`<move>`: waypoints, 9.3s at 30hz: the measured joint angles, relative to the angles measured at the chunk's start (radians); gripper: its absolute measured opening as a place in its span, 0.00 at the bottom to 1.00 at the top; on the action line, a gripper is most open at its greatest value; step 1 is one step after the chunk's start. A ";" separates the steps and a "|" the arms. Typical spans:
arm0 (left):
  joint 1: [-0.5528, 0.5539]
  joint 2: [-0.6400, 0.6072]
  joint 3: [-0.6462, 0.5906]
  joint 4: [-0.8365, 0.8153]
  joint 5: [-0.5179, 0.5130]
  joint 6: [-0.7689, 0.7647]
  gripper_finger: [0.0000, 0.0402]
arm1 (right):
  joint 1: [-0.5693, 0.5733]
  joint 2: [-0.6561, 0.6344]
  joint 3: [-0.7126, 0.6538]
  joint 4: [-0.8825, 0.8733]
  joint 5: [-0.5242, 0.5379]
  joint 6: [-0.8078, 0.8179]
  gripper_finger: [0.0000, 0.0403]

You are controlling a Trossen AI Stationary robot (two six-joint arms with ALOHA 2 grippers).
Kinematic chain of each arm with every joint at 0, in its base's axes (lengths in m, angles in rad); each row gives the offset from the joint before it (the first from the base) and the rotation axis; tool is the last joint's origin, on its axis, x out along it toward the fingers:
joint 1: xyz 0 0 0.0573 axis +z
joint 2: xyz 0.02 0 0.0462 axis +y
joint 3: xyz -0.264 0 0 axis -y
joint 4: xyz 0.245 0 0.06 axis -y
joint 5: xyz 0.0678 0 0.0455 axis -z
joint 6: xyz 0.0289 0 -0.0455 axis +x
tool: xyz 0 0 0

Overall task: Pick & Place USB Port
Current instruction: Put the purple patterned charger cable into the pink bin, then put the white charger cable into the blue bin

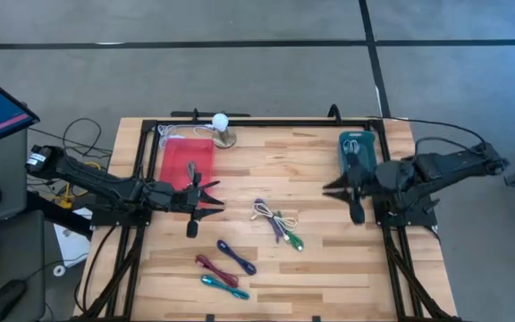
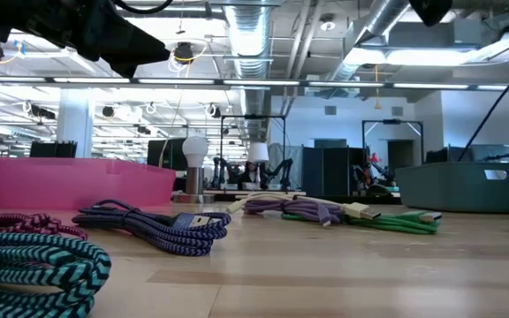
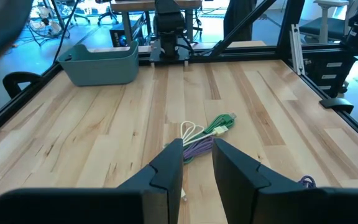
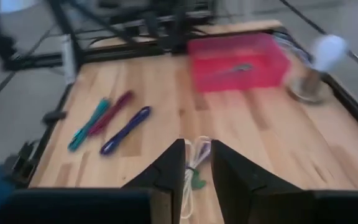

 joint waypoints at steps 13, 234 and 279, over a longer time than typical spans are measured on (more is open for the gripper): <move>0.000 0.000 0.000 0.000 0.000 -0.003 0.22 | 0.091 -0.374 -0.343 0.211 0.068 -0.088 0.08; 0.199 -0.349 -0.182 -0.304 0.013 -0.284 0.14 | 0.091 -0.641 -0.579 0.209 0.135 -0.021 0.02; -0.024 0.089 0.125 -0.201 -0.051 0.041 0.03 | 0.091 -0.623 -0.580 0.323 0.151 0.013 0.02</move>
